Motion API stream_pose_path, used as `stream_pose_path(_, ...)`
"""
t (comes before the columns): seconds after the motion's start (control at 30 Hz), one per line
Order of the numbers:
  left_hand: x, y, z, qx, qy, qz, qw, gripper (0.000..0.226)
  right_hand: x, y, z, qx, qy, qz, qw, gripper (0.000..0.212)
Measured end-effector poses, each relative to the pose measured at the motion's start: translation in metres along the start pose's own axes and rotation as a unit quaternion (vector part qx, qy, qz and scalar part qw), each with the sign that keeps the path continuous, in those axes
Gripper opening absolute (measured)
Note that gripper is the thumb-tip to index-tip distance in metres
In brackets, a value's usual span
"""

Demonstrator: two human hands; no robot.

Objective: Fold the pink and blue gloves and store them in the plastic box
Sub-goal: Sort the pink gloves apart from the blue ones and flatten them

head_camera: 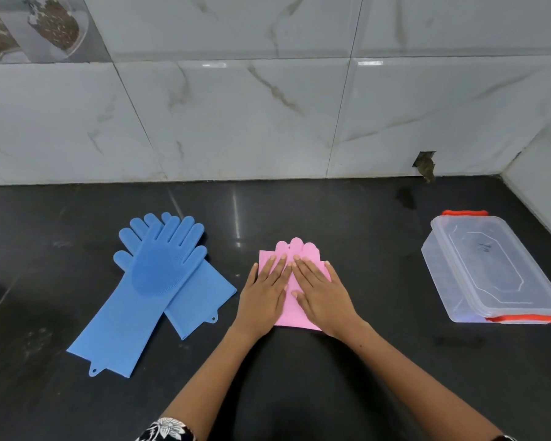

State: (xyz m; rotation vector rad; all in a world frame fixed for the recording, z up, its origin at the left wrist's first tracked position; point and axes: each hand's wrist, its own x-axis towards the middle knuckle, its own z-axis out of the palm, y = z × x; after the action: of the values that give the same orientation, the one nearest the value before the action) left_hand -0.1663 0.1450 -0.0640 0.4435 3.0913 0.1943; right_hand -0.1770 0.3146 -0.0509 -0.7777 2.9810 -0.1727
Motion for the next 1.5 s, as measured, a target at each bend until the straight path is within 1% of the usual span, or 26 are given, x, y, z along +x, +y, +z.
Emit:
stream_pose_path(0.1,-0.002,-0.004,0.002,-0.029,-0.003,-0.001,1.000,0.052,-0.002,0.008,0.003,0.006,0.005,-0.014,1.000,0.063)
stream_pose_path(0.2,-0.002,-0.007,0.003,-0.054,-0.011,0.003,0.998,0.053,-0.008,0.018,0.004,0.014,-0.004,-0.005,1.000,0.076)
stream_pose_path(0.33,-0.002,-0.008,0.002,-0.060,-0.023,0.021,0.998,0.062,-0.012,0.025,0.004,0.030,-0.016,0.000,0.999,0.087)
stream_pose_path(0.63,-0.006,-0.009,0.000,-0.056,-0.010,0.035,0.998,0.069,-0.012,0.030,0.002,0.050,-0.025,-0.012,0.998,0.091)
stream_pose_path(0.73,-0.006,-0.011,-0.002,-0.074,-0.020,0.050,0.996,0.075,-0.012,0.030,0.001,0.043,-0.029,-0.015,0.999,0.093)
stream_pose_path(0.87,-0.005,-0.009,-0.010,-0.056,-0.030,0.051,0.997,0.074,-0.012,0.028,-0.007,0.047,-0.043,-0.015,0.998,0.091)
stream_pose_path(0.93,-0.003,-0.009,-0.016,-0.028,-0.026,0.058,0.998,0.069,-0.012,0.026,-0.013,0.058,-0.047,-0.011,0.997,0.087)
stream_pose_path(1.0,-0.003,-0.007,-0.023,-0.028,-0.011,0.067,0.997,0.058,-0.013,0.024,-0.020,0.071,-0.041,-0.004,0.997,0.078)
stream_pose_path(1.13,-0.008,0.002,-0.040,-0.122,0.049,0.042,0.990,0.045,-0.019,0.022,-0.039,0.089,0.015,0.019,0.996,0.054)
stream_pose_path(1.23,-0.010,0.013,-0.049,-0.141,0.068,0.032,0.987,0.042,-0.024,0.021,-0.053,0.119,0.048,0.068,0.989,0.042)
stream_pose_path(1.37,-0.001,0.037,-0.063,-0.176,0.080,0.076,0.978,0.039,-0.036,0.022,-0.078,0.138,0.091,0.138,0.977,0.031)
stream_pose_path(1.43,0.008,0.054,-0.071,-0.194,0.093,0.114,0.970,0.036,-0.048,0.029,-0.091,0.143,0.141,0.181,0.963,0.029)
stream_pose_path(1.5,0.021,0.079,-0.078,-0.195,0.106,0.157,0.962,0.034,-0.067,0.045,-0.103,0.131,0.206,0.237,0.940,0.027)
